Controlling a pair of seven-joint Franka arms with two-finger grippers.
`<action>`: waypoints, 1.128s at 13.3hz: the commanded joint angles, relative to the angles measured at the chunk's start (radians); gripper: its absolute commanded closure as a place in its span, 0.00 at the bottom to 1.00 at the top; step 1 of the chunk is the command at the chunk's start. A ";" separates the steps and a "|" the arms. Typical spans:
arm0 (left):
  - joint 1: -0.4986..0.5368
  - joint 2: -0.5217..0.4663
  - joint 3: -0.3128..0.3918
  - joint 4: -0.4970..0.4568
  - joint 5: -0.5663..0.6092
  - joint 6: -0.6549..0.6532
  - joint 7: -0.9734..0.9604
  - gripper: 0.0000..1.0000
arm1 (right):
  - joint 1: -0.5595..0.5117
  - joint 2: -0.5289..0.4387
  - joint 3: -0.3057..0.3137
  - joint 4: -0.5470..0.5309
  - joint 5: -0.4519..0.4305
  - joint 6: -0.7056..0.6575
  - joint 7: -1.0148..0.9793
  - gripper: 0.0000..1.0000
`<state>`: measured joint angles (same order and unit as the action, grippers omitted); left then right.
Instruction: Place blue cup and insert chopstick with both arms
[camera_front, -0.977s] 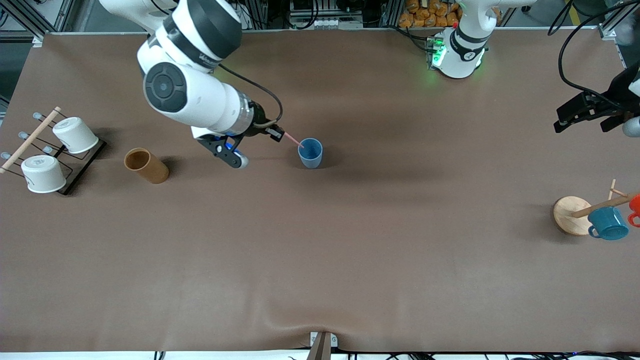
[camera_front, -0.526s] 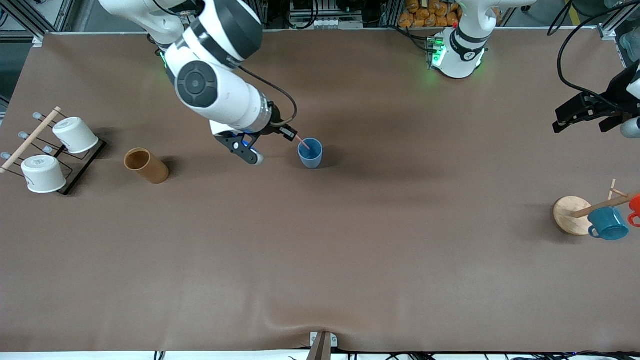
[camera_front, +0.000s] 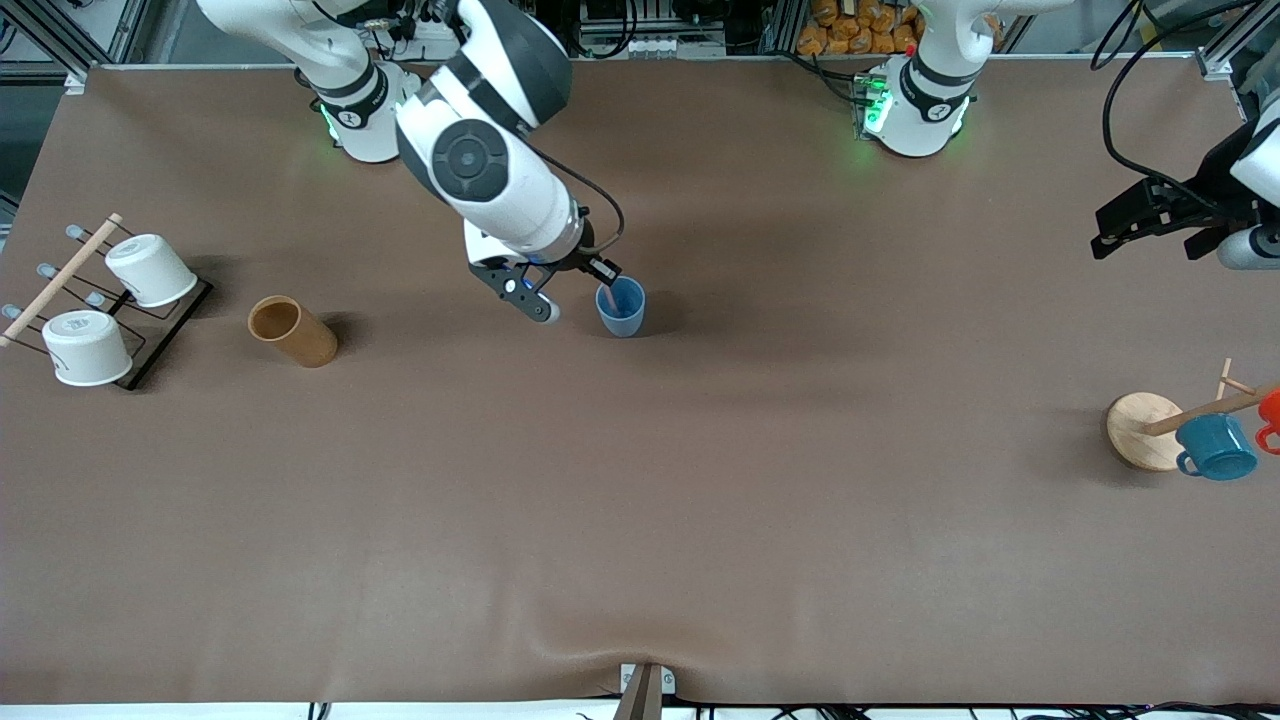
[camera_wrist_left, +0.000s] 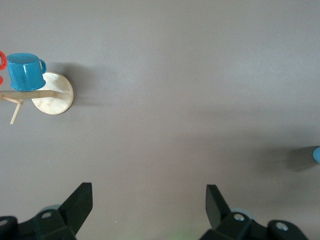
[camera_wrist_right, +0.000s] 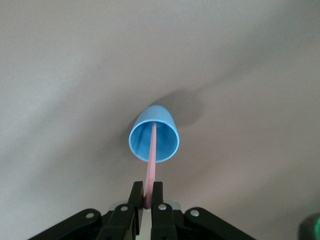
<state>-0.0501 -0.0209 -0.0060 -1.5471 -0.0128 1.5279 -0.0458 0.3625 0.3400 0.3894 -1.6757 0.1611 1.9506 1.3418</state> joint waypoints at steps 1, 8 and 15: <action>0.001 -0.030 -0.009 -0.011 0.014 -0.015 -0.008 0.00 | 0.007 0.005 0.005 -0.010 -0.034 0.010 0.033 0.72; 0.009 -0.086 -0.032 -0.062 0.022 -0.014 -0.011 0.00 | -0.036 0.004 0.006 0.045 -0.020 -0.025 0.046 0.00; -0.017 -0.111 -0.026 -0.120 0.050 0.040 -0.019 0.00 | -0.169 0.005 0.005 0.234 0.061 -0.228 0.017 0.00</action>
<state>-0.0555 -0.0847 -0.0325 -1.6097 0.0098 1.5309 -0.0458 0.2253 0.3447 0.3823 -1.4841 0.2026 1.7671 1.3654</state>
